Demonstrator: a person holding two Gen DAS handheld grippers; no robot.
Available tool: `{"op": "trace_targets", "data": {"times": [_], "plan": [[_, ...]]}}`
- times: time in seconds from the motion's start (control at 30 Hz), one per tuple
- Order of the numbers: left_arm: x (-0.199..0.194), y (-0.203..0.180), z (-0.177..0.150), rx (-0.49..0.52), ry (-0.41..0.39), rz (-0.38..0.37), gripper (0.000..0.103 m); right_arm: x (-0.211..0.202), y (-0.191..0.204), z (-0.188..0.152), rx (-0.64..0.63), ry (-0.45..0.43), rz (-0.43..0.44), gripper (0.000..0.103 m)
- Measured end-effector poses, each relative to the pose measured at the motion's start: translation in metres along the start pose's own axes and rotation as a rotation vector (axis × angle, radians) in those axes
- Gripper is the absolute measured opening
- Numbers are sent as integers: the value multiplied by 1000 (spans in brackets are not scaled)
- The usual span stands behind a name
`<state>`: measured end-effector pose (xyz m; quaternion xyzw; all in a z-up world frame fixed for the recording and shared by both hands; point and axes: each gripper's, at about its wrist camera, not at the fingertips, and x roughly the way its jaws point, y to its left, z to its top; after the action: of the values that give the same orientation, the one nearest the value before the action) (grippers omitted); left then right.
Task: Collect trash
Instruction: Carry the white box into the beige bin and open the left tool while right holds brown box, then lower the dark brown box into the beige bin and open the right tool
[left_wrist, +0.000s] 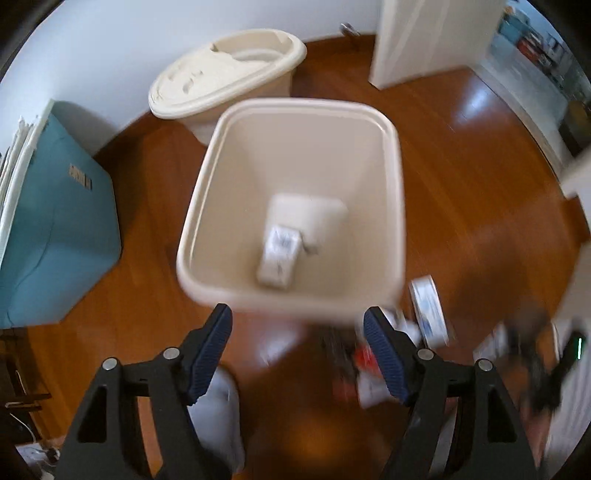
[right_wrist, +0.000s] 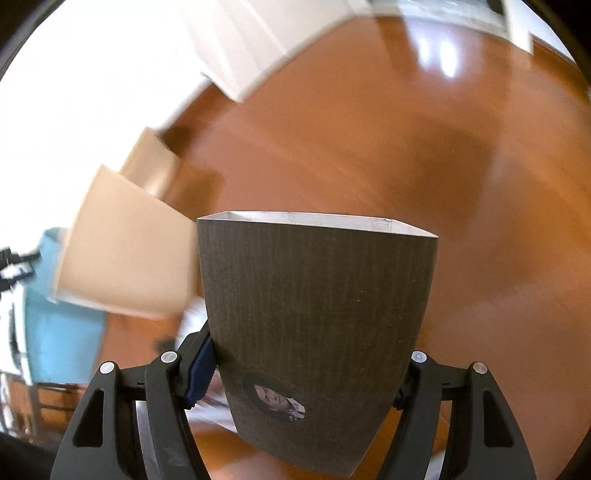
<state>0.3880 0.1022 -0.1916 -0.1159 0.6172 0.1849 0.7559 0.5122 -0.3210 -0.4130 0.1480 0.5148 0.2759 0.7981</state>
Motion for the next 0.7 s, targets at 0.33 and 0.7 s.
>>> {"op": "trace_targets", "data": {"times": [0.33, 0.7], "plan": [[-29, 12, -13, 17, -78, -49, 73, 10, 173, 101, -165, -48, 326, 74], [8, 52, -10, -107, 56, -78, 73, 139, 308, 124, -253, 136, 385, 83]]}}
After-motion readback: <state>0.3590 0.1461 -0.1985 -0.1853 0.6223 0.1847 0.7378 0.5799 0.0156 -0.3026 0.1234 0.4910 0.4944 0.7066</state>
